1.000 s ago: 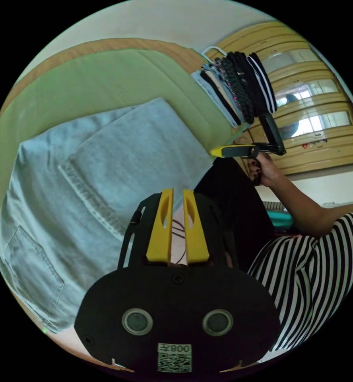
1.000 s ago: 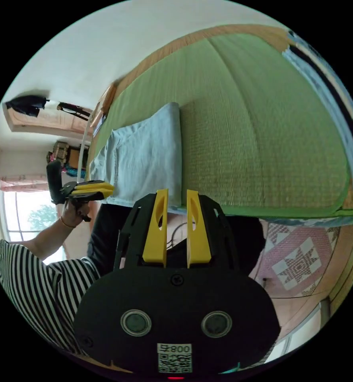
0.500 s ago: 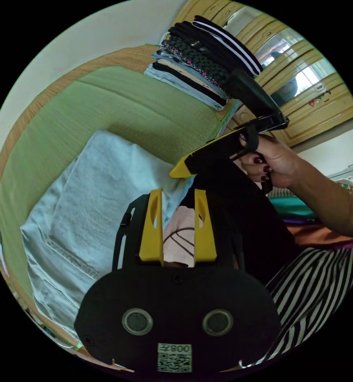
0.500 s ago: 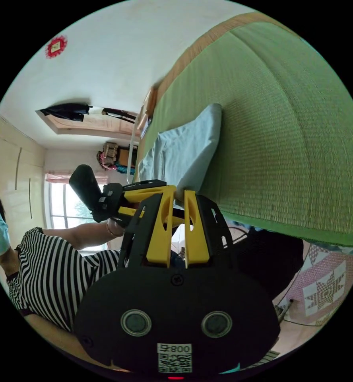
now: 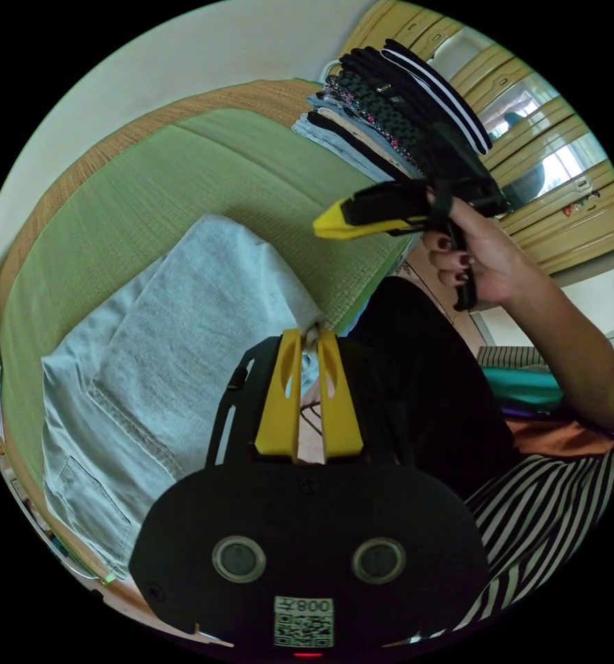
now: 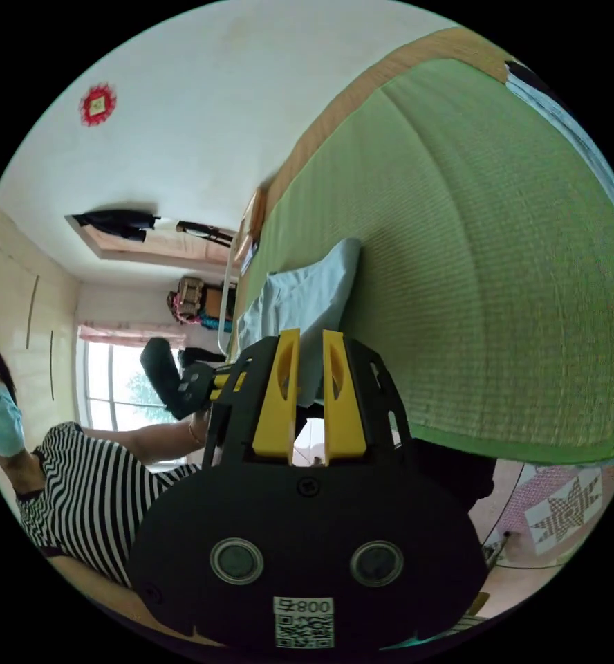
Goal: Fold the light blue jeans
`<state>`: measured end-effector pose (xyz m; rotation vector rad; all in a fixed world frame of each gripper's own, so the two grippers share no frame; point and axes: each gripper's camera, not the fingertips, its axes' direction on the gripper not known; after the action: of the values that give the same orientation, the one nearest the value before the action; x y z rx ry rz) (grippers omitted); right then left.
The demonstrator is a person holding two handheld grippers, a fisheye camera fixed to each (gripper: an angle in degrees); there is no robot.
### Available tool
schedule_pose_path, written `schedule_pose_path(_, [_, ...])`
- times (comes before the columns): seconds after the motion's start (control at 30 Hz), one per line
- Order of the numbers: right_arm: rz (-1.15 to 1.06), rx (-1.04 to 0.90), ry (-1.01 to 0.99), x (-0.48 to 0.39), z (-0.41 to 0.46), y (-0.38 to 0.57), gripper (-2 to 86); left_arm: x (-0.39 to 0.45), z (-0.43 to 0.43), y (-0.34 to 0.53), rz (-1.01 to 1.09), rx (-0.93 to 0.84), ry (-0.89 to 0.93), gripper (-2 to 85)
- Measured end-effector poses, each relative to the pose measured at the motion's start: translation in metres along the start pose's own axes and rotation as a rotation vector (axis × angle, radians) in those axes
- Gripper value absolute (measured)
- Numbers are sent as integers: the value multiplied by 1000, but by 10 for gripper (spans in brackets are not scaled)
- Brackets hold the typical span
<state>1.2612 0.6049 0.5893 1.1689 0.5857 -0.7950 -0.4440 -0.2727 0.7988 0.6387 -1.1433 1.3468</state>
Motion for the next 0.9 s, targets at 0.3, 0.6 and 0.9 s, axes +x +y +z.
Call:
schedule_pose_path(0.3, [128,-65,-43,25,31,-81,101,23,-21,9,27,21,-14,39])
schedule_pose_path(0.6, [179,-137,-50,14,55,-109,54,36,-41,21,73,1,-37,36])
schedule_pose_path(0.9, [111,-62,14,-38,12,-109,30,42,-91,37,123,91,38,34])
